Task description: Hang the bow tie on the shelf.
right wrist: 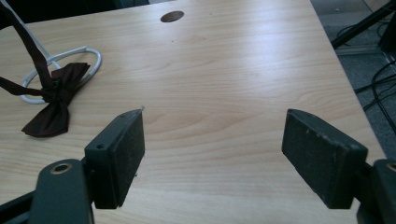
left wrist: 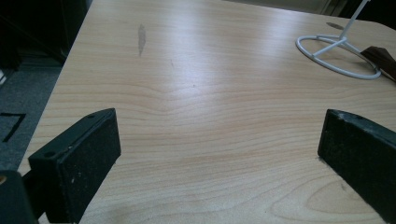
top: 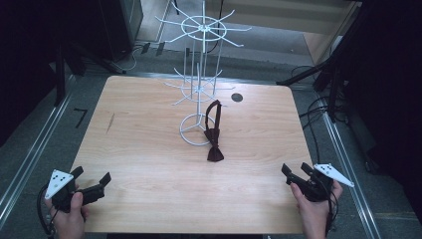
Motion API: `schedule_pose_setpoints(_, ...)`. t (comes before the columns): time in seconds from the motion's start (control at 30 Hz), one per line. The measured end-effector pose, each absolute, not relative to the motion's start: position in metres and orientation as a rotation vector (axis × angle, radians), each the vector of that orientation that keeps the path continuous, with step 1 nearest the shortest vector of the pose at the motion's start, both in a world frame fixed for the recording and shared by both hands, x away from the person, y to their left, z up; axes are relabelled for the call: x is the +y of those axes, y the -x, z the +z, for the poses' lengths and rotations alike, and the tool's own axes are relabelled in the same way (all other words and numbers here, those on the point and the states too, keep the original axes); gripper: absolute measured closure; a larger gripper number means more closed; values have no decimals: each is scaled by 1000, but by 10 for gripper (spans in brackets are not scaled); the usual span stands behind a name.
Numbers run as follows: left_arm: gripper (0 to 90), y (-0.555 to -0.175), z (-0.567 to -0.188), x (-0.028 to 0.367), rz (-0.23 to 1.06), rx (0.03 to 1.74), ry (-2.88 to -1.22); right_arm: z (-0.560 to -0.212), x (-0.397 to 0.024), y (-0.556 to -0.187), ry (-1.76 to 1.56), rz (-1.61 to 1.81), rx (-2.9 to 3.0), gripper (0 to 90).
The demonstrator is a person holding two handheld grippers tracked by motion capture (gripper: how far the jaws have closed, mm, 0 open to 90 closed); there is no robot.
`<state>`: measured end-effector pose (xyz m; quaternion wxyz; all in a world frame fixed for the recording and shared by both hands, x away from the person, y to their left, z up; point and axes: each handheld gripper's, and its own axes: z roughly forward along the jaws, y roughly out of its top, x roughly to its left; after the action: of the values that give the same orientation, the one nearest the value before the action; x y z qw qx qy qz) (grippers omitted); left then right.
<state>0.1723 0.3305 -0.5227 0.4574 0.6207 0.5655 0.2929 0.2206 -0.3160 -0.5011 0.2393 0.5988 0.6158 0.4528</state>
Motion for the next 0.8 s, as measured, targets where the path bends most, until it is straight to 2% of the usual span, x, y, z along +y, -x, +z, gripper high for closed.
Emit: schedule_pose_setpoints(0.8, 0, -172, -523, 329, 732, 1391, -1533, -532, -370, -187, -1713, 1166, 1645, 198)
